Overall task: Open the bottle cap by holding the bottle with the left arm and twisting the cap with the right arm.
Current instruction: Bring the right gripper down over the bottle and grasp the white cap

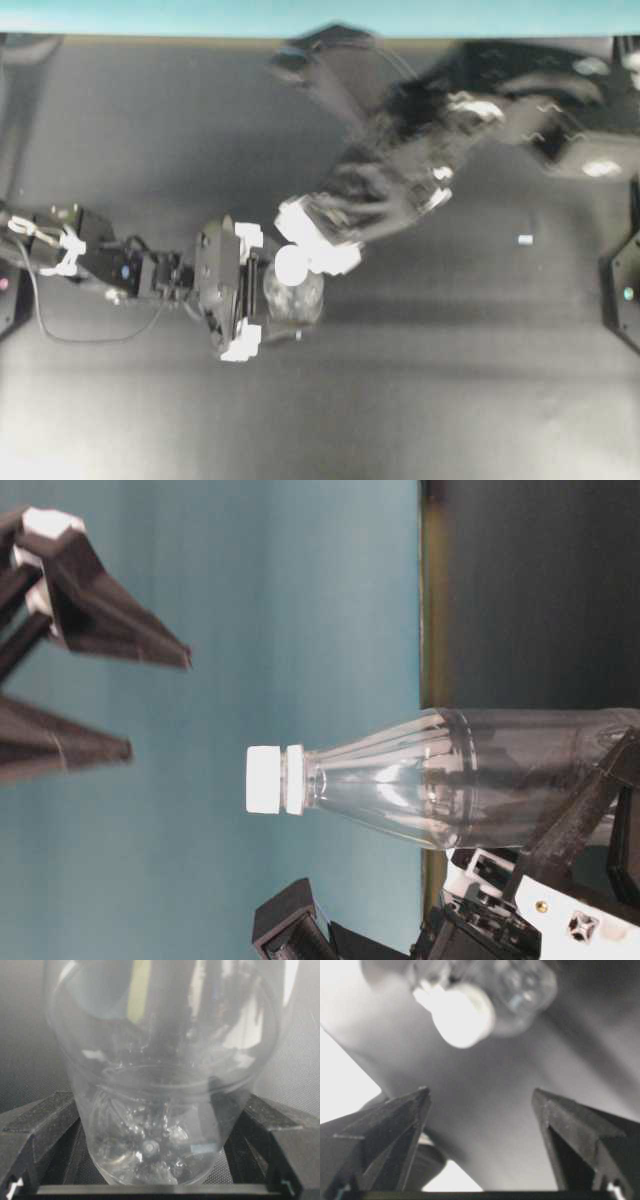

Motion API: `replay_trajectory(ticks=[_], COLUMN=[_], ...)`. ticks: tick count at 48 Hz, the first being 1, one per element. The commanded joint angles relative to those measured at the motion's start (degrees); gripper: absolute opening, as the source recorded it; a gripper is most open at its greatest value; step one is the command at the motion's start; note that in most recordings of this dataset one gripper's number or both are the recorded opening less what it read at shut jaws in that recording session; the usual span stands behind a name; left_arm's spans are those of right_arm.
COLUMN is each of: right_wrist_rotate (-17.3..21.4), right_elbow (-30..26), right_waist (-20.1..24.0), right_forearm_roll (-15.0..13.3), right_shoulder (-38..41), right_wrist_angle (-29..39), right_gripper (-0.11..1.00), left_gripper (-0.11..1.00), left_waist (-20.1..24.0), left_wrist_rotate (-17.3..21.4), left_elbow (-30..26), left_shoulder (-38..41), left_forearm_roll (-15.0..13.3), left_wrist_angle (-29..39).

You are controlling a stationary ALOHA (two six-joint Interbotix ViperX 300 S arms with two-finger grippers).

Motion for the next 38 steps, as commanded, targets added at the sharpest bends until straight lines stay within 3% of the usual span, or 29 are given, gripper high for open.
replay_trajectory(ticks=[1,16,38], right_wrist_rotate=[1.0,0.6,-0.3], right_elbow=[-3.4,-9.8,-9.7], right_waist=[0.4,0.8,1.6], right_forearm_roll=[0.2,0.2,-0.4], right_shoulder=[2.4,9.1,10.8], right_wrist_angle=[1.3,4.1,4.5], right_gripper=[0.79,0.79,0.78], left_gripper=[0.88,0.88,0.88], left_waist=[-0.3,-0.3,-0.3], left_wrist_rotate=[-0.3,-0.3,-0.3], left_elbow=[-0.4,-0.4,-0.6], left_shoulder=[-0.1,-0.1,-0.1], left_forearm_roll=[0.2,0.2,0.2], left_wrist_angle=[0.1,0.1,-0.1])
